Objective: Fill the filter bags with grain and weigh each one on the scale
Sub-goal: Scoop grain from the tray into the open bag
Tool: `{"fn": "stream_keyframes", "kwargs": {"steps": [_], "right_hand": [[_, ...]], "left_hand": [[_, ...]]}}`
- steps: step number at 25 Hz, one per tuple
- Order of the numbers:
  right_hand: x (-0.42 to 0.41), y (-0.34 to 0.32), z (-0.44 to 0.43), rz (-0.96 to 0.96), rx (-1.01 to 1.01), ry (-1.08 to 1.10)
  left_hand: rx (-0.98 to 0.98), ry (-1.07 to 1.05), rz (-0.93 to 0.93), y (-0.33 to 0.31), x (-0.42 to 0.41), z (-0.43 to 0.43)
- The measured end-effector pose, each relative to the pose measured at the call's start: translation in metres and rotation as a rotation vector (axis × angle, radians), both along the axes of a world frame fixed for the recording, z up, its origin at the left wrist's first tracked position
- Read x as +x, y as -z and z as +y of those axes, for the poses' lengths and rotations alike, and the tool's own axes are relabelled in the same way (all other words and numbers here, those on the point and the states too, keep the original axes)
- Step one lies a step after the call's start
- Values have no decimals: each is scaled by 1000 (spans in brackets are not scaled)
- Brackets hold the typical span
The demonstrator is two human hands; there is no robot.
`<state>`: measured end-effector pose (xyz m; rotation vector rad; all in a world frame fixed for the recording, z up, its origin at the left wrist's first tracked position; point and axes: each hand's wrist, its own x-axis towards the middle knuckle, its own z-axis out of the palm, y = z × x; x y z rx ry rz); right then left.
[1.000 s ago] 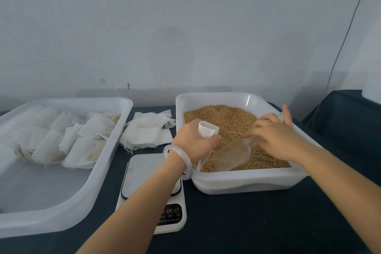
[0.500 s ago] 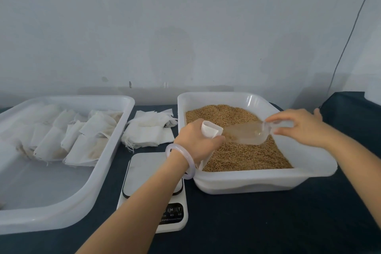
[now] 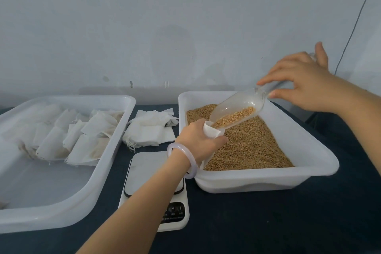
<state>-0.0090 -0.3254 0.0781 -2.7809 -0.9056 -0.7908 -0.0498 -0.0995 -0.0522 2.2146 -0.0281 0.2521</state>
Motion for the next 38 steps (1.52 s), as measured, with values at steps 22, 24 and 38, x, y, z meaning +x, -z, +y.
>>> {"fn": "stream_keyframes", "kwargs": {"steps": [22, 24, 38], "right_hand": [[20, 72, -9, 214, -210, 183], [19, 90, -4, 260, -229, 167], [18, 79, -29, 431, 144, 130]], "left_hand": [[-382, -6, -41, 2, 0, 5], [-472, 28, -50, 0, -1, 6], [-179, -17, -16, 1, 0, 4]]}}
